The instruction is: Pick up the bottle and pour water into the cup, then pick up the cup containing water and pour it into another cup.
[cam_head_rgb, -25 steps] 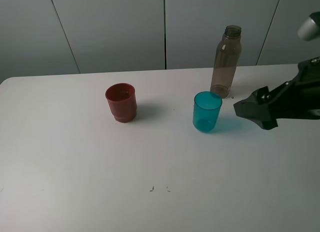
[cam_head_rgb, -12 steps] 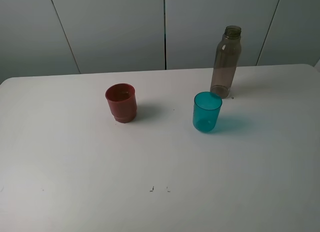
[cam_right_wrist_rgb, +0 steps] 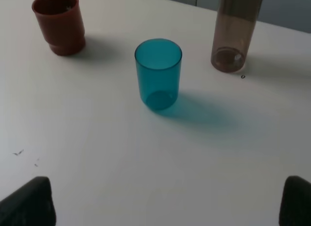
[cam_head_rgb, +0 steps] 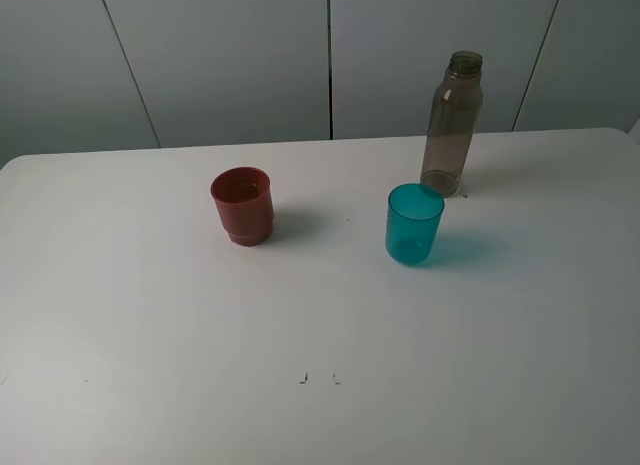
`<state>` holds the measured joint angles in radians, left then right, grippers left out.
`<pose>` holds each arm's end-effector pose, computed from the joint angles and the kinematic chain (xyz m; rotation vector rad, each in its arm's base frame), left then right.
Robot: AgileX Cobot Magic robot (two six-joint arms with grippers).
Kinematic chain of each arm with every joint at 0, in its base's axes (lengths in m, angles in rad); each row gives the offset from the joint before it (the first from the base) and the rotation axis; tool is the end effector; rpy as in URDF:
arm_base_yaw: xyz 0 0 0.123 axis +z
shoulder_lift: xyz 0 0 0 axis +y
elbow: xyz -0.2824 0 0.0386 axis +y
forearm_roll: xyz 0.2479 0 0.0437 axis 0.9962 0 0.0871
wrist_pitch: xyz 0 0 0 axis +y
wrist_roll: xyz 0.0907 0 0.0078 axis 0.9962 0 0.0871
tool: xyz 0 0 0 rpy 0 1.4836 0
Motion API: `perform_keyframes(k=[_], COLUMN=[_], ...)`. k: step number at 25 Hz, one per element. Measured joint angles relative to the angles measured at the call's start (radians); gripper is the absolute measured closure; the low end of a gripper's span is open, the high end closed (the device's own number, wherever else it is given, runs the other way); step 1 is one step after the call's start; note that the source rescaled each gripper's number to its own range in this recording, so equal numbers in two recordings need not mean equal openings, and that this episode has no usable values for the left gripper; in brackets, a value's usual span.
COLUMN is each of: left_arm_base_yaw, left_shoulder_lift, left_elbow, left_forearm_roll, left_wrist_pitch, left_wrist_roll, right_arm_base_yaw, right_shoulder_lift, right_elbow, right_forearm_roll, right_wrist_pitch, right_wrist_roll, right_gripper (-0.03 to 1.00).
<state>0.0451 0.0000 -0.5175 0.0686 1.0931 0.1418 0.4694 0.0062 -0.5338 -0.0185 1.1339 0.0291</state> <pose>-0.0086 0.0052 0.2795 0.0945 2.0610 0.1978 -0.0091 -0.0063 0.2807 -0.4571 2.0517 0.2792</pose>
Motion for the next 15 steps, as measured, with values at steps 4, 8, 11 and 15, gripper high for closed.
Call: perform_keyframes(k=[4,8,11,15], left_arm_base_yaw=[0.0,0.0,0.0,0.0], left_shoulder_lift=[0.0,0.0,0.0,0.0], left_elbow=[0.0,0.0,0.0,0.0], left_forearm_roll=[0.0,0.0,0.0,0.0], left_wrist_pitch=[0.0,0.0,0.0,0.0], left_wrist_roll=[0.0,0.0,0.0,0.0], right_arm_base_yaw=[0.0,0.0,0.0,-0.049], right_shoulder_lift=[-0.004,-0.006,-0.006,-0.006], right_elbow=[0.02,0.022,0.022,0.022], right_forearm_roll=[-0.002,-0.023,-0.033,-0.076], right_wrist_pitch=[-0.028,-0.034,-0.037,-0.037], right_wrist_roll=[0.0,0.012,0.029,0.081], right_gripper=[-0.03,-0.03,-0.03,-0.03])
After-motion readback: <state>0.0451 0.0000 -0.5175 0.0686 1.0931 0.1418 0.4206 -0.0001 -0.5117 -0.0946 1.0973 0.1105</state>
